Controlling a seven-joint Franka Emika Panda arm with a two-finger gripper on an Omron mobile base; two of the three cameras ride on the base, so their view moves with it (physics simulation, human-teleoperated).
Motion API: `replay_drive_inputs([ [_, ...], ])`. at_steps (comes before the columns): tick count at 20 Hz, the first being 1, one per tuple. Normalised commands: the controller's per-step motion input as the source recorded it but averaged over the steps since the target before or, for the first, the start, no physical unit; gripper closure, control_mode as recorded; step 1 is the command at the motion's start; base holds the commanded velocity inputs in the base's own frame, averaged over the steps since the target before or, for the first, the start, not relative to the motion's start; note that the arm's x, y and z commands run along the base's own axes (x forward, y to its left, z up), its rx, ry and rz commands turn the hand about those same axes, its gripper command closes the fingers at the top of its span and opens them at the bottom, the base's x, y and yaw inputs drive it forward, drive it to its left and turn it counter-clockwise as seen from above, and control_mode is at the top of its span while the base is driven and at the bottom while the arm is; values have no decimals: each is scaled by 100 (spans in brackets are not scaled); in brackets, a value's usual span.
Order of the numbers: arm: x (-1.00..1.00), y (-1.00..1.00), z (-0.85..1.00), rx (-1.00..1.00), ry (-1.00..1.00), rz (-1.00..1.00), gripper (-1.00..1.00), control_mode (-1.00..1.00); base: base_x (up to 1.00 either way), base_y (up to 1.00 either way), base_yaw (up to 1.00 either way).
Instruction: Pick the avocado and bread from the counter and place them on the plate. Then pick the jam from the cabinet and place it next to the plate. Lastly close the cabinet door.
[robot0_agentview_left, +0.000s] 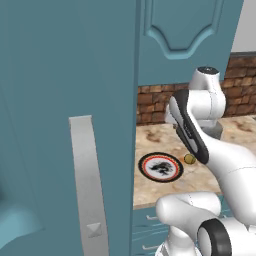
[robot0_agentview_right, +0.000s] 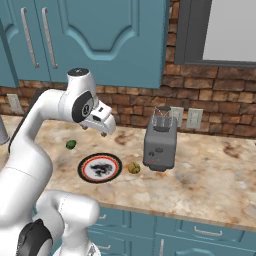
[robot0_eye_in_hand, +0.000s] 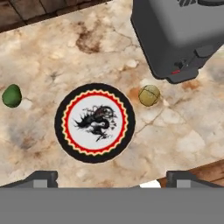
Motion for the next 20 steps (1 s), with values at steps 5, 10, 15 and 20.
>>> replay_drive_inputs([
  [5,-5,-14,-16,7,-3,-27,-100,-100,0,0,0],
  [10,-4,-13,-40,-2,-7,-20,-100,-100,0,0,0],
  [15,0,-19,-46,-6,-5,-17,-100,-100,0,0,0],
  [20,0,-19,-46,-9,-7,-16,-100,-100,0,0,0],
])
